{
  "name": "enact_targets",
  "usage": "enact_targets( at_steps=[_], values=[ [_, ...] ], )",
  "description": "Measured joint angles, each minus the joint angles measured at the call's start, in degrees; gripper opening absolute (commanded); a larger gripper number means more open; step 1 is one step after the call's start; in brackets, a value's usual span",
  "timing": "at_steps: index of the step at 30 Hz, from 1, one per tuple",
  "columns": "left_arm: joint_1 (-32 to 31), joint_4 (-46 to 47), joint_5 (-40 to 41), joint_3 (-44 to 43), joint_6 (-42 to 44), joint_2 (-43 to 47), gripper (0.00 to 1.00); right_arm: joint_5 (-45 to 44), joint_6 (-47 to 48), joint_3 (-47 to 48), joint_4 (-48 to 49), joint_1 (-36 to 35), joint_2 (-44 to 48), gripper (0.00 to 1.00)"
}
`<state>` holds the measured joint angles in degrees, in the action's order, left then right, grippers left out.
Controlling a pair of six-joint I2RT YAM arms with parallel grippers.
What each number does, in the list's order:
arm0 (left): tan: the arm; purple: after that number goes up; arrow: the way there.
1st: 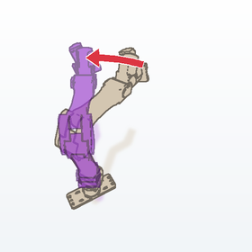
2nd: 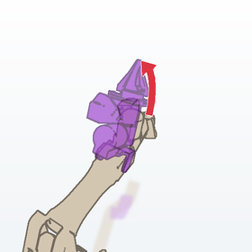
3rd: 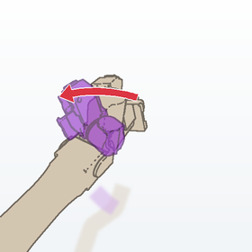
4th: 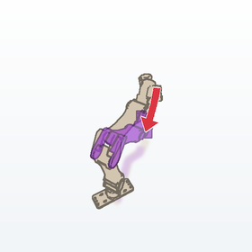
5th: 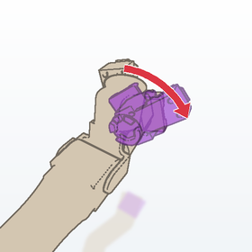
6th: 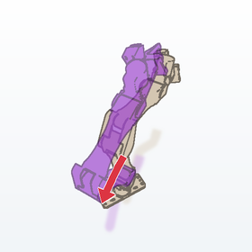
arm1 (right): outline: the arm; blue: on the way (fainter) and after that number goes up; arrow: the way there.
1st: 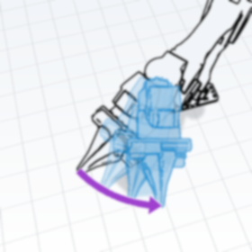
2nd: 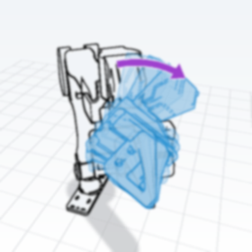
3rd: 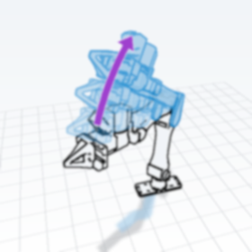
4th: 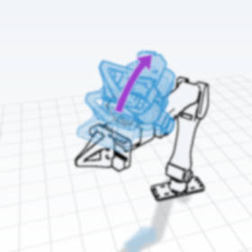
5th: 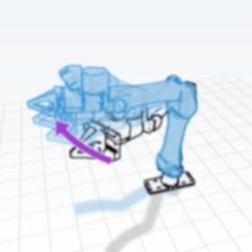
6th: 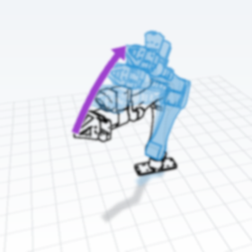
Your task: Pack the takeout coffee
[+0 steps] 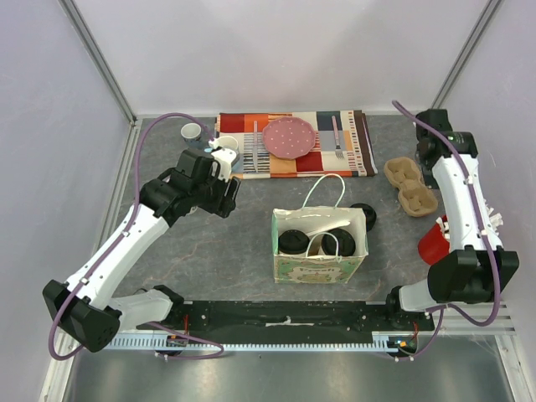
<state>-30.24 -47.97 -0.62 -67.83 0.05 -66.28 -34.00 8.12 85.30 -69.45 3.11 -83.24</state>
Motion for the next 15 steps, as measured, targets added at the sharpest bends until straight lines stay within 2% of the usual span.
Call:
enact_targets(
  at_steps=[9,15],
  values=[
    [0.00,-0.11,-0.44,-0.92,0.00,-1.51,0.68,2.29,-4.28,15.78,-5.79,0.00,0.02,0.00],
    [0.00,-0.22,-0.61,-1.53,0.00,-1.60,0.68,8.81,-6.97,34.58,-7.34,0.02,-0.09,0.00]
  ],
)
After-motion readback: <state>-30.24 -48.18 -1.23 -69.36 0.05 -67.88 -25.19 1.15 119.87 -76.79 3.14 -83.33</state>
